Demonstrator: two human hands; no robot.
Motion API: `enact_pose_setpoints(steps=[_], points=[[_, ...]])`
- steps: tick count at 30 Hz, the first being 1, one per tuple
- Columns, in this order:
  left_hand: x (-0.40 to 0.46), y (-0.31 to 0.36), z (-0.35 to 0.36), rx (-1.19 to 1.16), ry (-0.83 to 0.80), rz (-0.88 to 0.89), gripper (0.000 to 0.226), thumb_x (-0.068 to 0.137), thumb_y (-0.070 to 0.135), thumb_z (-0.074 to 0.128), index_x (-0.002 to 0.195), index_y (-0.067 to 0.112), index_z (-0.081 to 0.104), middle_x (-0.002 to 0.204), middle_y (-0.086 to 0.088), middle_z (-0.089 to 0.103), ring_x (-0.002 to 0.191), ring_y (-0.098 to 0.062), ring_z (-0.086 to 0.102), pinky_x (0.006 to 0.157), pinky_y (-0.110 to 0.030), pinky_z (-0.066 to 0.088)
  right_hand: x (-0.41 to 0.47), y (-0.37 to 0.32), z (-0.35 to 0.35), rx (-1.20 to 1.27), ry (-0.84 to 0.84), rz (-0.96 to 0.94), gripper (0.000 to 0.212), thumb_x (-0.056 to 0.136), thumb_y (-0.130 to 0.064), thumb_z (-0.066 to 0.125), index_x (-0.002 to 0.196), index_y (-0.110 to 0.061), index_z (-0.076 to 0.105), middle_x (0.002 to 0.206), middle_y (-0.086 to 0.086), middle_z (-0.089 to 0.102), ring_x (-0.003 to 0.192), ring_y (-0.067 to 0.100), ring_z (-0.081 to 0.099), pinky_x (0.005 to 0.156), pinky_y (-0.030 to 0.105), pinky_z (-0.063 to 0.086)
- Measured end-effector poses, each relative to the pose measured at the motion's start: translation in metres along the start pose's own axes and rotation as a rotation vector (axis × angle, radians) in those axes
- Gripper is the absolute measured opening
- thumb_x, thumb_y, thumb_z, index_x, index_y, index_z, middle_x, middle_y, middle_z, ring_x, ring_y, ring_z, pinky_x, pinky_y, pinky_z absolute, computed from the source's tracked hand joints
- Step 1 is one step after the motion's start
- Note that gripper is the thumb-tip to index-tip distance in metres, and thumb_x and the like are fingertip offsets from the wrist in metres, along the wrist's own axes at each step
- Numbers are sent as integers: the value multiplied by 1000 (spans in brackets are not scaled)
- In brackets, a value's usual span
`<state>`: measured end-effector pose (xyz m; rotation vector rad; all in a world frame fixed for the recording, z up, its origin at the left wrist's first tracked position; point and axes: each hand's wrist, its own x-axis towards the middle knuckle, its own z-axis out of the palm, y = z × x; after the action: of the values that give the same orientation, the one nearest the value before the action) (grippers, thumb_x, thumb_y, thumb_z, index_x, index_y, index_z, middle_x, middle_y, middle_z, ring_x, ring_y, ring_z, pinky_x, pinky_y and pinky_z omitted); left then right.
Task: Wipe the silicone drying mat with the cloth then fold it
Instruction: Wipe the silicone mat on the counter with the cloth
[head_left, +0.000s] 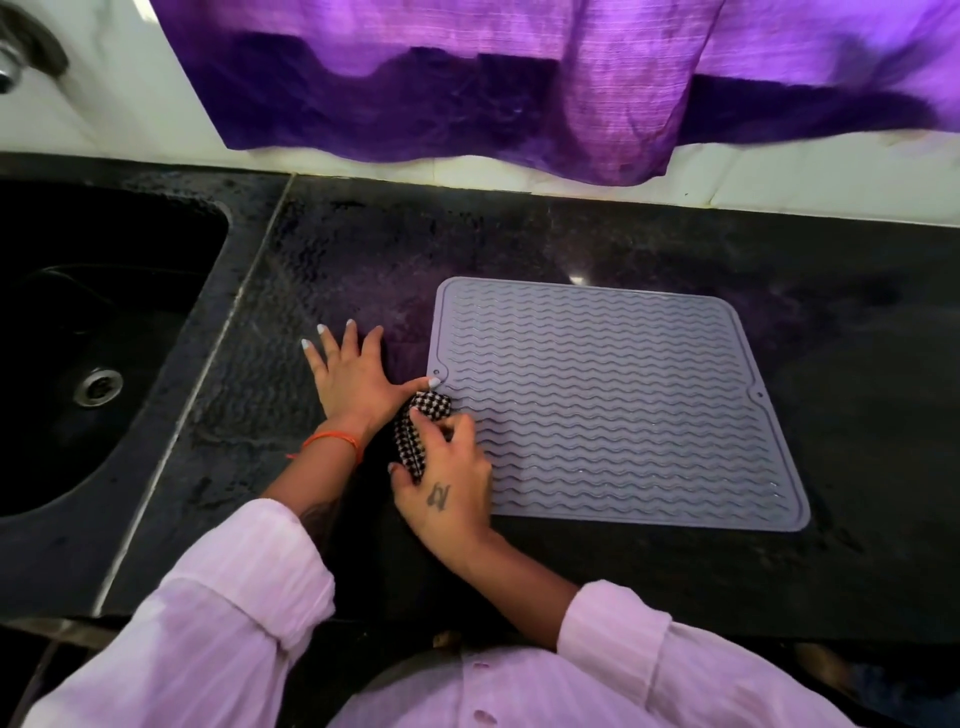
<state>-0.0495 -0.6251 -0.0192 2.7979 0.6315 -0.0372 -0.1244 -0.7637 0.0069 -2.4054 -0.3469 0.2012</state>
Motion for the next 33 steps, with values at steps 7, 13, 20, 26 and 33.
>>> enact_pose_setpoints(steps=[7, 13, 20, 26, 33], points=[[2, 2, -7, 35, -42, -8, 108, 61, 82, 53, 147, 22, 26, 158, -13, 10, 144, -36, -9, 114, -50, -15, 12, 13, -14, 468, -181, 246, 51, 78, -19, 68, 124, -37, 56, 120, -1, 50, 111, 14, 51, 100, 28, 40], [8, 8, -13, 71, -68, 13, 108, 62, 80, 57, 148, 22, 25, 158, -13, 8, 144, -37, -10, 114, -50, -15, 23, 42, -57, 1365, -501, 593, 44, 80, 2, 49, 122, -11, 57, 106, 9, 64, 90, 21, 62, 77, 33, 53], [2, 4, -10, 37, -73, -24, 109, 59, 84, 54, 146, 23, 29, 158, -14, 10, 144, -37, -9, 114, -51, -14, 11, 68, -68, 1733, -522, 591, 55, 60, -33, 85, 100, 0, 67, 94, 11, 67, 67, 18, 61, 59, 28, 53], [0, 3, -8, 23, -68, -23, 108, 61, 83, 53, 146, 22, 29, 158, -13, 11, 144, -37, -10, 113, -51, -16, 25, 94, -109, 1845, -292, 498, 70, 31, -3, 93, 95, 7, 66, 91, 16, 68, 64, 18, 66, 59, 25, 57], [-2, 3, -6, 8, -59, -6, 102, 65, 81, 52, 145, 23, 29, 158, -13, 11, 144, -36, -11, 113, -51, -16, 43, 149, -173, 1815, -31, 378, 61, 33, -11, 94, 89, 0, 71, 90, 14, 68, 80, 21, 69, 71, 35, 58]])
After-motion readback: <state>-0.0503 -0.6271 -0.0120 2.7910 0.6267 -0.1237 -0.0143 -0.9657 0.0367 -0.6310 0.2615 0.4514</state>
